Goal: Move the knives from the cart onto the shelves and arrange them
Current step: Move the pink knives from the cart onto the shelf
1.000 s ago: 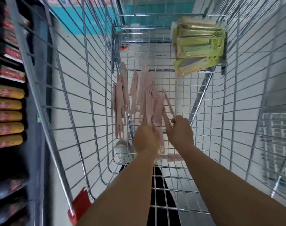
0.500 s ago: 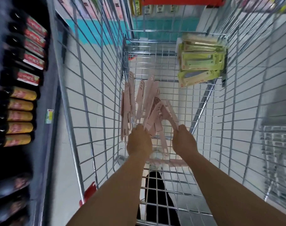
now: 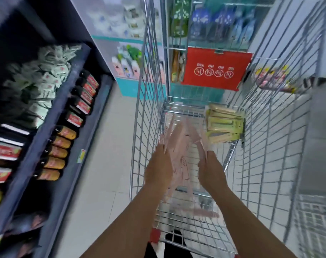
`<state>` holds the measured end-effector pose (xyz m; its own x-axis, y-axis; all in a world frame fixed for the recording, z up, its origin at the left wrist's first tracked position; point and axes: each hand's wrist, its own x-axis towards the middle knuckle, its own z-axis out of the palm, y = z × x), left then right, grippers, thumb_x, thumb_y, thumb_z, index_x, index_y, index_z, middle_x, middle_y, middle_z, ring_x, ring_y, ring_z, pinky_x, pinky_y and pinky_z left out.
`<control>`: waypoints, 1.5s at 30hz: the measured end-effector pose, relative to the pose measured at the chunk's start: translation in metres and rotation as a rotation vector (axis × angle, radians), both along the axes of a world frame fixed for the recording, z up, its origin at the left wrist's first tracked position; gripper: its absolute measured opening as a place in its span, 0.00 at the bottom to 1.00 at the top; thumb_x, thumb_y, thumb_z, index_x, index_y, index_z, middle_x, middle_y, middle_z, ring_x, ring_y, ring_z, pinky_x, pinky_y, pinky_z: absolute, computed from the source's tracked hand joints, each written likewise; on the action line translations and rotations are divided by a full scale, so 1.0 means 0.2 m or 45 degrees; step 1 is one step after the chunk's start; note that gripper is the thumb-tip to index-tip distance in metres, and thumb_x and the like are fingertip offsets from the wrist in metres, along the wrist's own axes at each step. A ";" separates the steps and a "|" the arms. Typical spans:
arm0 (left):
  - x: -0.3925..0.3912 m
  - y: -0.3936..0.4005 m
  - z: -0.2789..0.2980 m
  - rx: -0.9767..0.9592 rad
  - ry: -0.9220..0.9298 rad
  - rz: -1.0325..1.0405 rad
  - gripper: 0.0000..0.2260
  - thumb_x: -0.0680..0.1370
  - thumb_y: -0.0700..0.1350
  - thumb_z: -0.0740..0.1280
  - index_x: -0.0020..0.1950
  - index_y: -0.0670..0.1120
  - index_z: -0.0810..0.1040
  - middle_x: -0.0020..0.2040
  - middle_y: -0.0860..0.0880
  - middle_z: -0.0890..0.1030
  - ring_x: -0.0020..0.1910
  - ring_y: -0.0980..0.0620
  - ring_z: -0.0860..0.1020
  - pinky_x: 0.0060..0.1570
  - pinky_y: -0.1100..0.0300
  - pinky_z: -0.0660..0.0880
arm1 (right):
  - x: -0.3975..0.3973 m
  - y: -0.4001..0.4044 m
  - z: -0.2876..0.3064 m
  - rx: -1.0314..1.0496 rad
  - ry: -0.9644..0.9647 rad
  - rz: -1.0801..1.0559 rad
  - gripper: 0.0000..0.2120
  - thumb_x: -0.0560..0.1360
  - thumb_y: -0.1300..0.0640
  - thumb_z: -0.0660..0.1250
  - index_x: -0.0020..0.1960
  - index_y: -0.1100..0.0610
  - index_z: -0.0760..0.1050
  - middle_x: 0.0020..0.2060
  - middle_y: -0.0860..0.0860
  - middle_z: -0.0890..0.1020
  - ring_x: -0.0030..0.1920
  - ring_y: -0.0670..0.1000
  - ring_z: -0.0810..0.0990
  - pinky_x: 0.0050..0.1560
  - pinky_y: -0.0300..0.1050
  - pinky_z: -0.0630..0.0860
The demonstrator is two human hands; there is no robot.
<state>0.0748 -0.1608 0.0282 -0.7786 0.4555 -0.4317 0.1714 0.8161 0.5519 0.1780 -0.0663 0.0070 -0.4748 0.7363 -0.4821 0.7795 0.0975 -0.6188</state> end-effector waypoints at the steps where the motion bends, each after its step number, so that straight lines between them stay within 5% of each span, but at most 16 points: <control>1: -0.02 -0.01 0.07 0.068 0.028 0.013 0.08 0.83 0.49 0.51 0.53 0.49 0.67 0.45 0.49 0.76 0.43 0.47 0.75 0.40 0.56 0.67 | -0.04 0.00 0.08 0.029 0.055 0.010 0.04 0.83 0.58 0.52 0.51 0.56 0.63 0.40 0.54 0.76 0.32 0.48 0.72 0.27 0.41 0.61; 7: -0.22 -0.12 0.47 0.351 0.392 0.061 0.17 0.82 0.43 0.54 0.71 0.46 0.68 0.63 0.48 0.76 0.61 0.48 0.75 0.58 0.60 0.68 | -0.33 -0.07 0.55 0.232 0.368 0.110 0.10 0.82 0.58 0.52 0.60 0.59 0.66 0.40 0.52 0.75 0.38 0.55 0.75 0.36 0.45 0.64; 10: -0.34 -0.25 0.66 0.395 0.701 0.106 0.15 0.81 0.37 0.56 0.66 0.43 0.72 0.59 0.44 0.78 0.55 0.46 0.77 0.51 0.66 0.66 | -0.48 -0.16 0.77 0.305 0.433 0.213 0.10 0.82 0.57 0.52 0.61 0.59 0.67 0.46 0.55 0.78 0.46 0.58 0.78 0.41 0.46 0.65; 13: -0.46 -0.42 0.82 0.426 0.630 0.162 0.16 0.82 0.41 0.54 0.69 0.46 0.68 0.61 0.45 0.74 0.59 0.47 0.73 0.49 0.68 0.64 | -0.63 -0.29 0.95 0.384 0.503 0.318 0.13 0.82 0.59 0.53 0.65 0.59 0.66 0.50 0.57 0.78 0.50 0.59 0.77 0.42 0.45 0.63; 17: -0.63 -0.76 1.00 0.453 0.812 0.290 0.16 0.82 0.43 0.55 0.69 0.43 0.69 0.58 0.42 0.75 0.58 0.43 0.73 0.50 0.61 0.64 | -0.86 -0.58 1.17 0.425 0.589 0.488 0.17 0.81 0.59 0.55 0.70 0.58 0.64 0.54 0.60 0.79 0.54 0.61 0.77 0.45 0.47 0.69; 21: -0.77 -1.18 1.21 0.430 0.914 0.447 0.14 0.83 0.44 0.53 0.66 0.43 0.70 0.53 0.43 0.74 0.53 0.43 0.73 0.42 0.60 0.61 | -1.08 -0.96 1.38 0.409 0.669 0.640 0.13 0.81 0.59 0.54 0.64 0.58 0.66 0.51 0.57 0.78 0.53 0.60 0.77 0.42 0.46 0.66; 26: -0.90 -1.71 1.46 0.395 1.063 0.587 0.11 0.82 0.43 0.54 0.62 0.44 0.70 0.52 0.45 0.73 0.51 0.43 0.73 0.46 0.55 0.66 | -1.29 -1.48 1.59 0.442 0.782 0.804 0.13 0.81 0.60 0.53 0.65 0.57 0.66 0.49 0.55 0.77 0.48 0.57 0.75 0.40 0.45 0.64; 33: -0.94 -2.35 1.72 0.220 1.175 0.793 0.13 0.81 0.42 0.55 0.65 0.44 0.66 0.51 0.48 0.67 0.46 0.40 0.74 0.42 0.50 0.72 | -1.50 -2.10 1.84 0.428 0.907 1.074 0.15 0.82 0.58 0.52 0.68 0.56 0.65 0.50 0.53 0.75 0.43 0.53 0.70 0.41 0.44 0.64; 40: -1.06 -2.79 1.82 0.169 1.125 0.990 0.15 0.76 0.31 0.55 0.61 0.43 0.64 0.53 0.47 0.62 0.30 0.46 0.68 0.35 0.52 0.69 | -1.71 -2.58 1.99 0.440 0.905 1.296 0.24 0.83 0.54 0.50 0.77 0.54 0.49 0.68 0.56 0.71 0.61 0.60 0.74 0.54 0.50 0.71; 45: -1.24 -2.98 1.80 -0.024 1.006 1.082 0.20 0.74 0.31 0.58 0.64 0.44 0.63 0.61 0.44 0.66 0.37 0.48 0.67 0.40 0.57 0.72 | -1.95 -2.82 1.98 0.519 0.859 1.446 0.24 0.83 0.53 0.48 0.77 0.51 0.45 0.69 0.55 0.67 0.62 0.58 0.73 0.56 0.51 0.71</control>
